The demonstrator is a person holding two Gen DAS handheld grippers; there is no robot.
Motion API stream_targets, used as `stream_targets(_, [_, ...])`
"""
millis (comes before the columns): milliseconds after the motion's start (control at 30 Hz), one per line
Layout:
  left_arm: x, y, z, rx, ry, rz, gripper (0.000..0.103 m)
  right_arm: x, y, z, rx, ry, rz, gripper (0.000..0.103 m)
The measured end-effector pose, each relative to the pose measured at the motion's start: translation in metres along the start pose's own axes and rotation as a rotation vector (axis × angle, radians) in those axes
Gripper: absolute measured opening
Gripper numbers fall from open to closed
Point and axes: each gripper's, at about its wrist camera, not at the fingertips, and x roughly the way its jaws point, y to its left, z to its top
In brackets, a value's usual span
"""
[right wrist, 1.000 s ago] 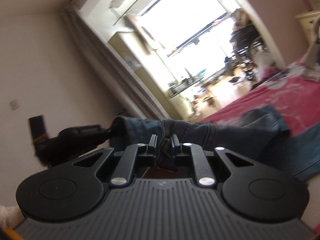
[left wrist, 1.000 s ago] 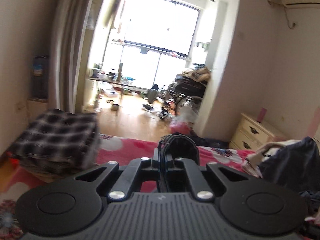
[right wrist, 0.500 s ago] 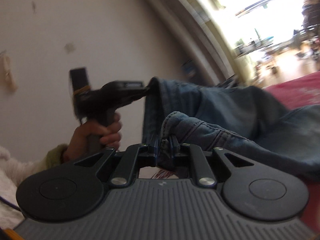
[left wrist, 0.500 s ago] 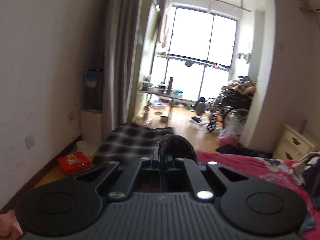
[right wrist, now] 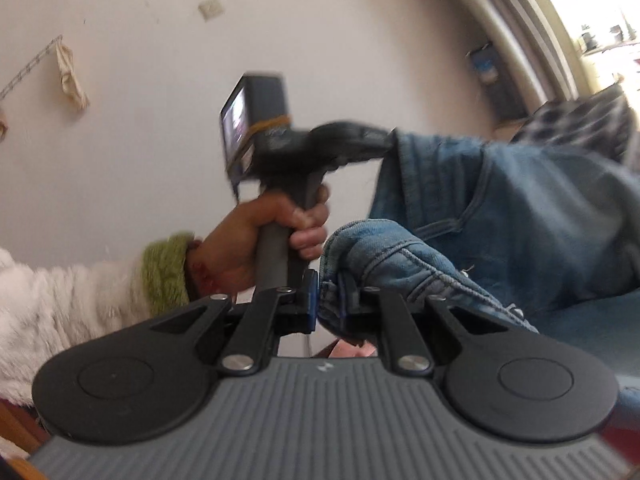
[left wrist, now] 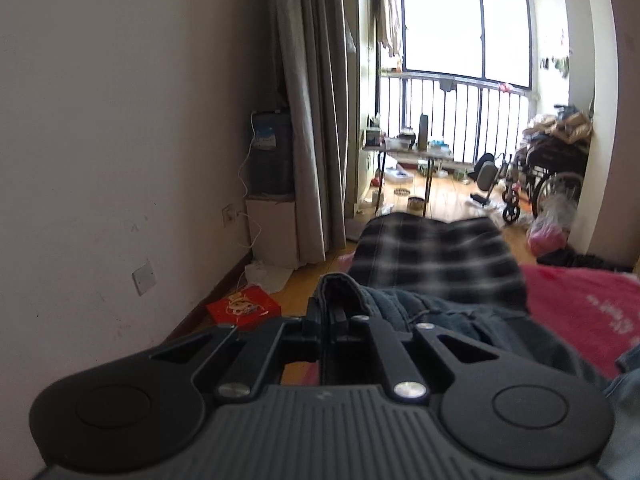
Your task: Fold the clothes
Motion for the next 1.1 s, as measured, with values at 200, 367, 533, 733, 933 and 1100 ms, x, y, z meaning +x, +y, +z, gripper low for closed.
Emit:
stream_targets(200, [0.057, 0.022, -0.037, 0.077, 0.17, -0.008, 0.014, 0.058, -0.01, -0.034, 0.048, 0.106, -0.016, 0.008])
stream_targets(367, [0.082, 0.051, -0.078, 0.085, 0.325, 0.04, 0.039, 0.103, -0.012, -0.072, 0.084, 0.262, -0.025, 0.01])
stream_targets(533, [0.055, 0.081, -0.089, 0.022, 0.348, 0.062, 0.05, 0.105, 0.003, -0.097, 0.08, 0.403, 0.003, 0.031])
stream_targets(733, [-0.001, 0.079, -0.075, 0.001, 0.345, -0.12, 0.065, 0.017, -0.014, -0.066, 0.2, 0.292, -0.015, 0.06])
stream_targets(933, [-0.027, 0.049, -0.097, -0.07, 0.455, -0.35, 0.072, -0.101, -0.046, -0.032, 0.326, 0.131, -0.094, 0.07])
stream_targets(1100, [-0.026, 0.022, -0.138, -0.034, 0.585, -0.386, 0.072, -0.221, -0.092, -0.021, 0.464, -0.048, -0.376, 0.074])
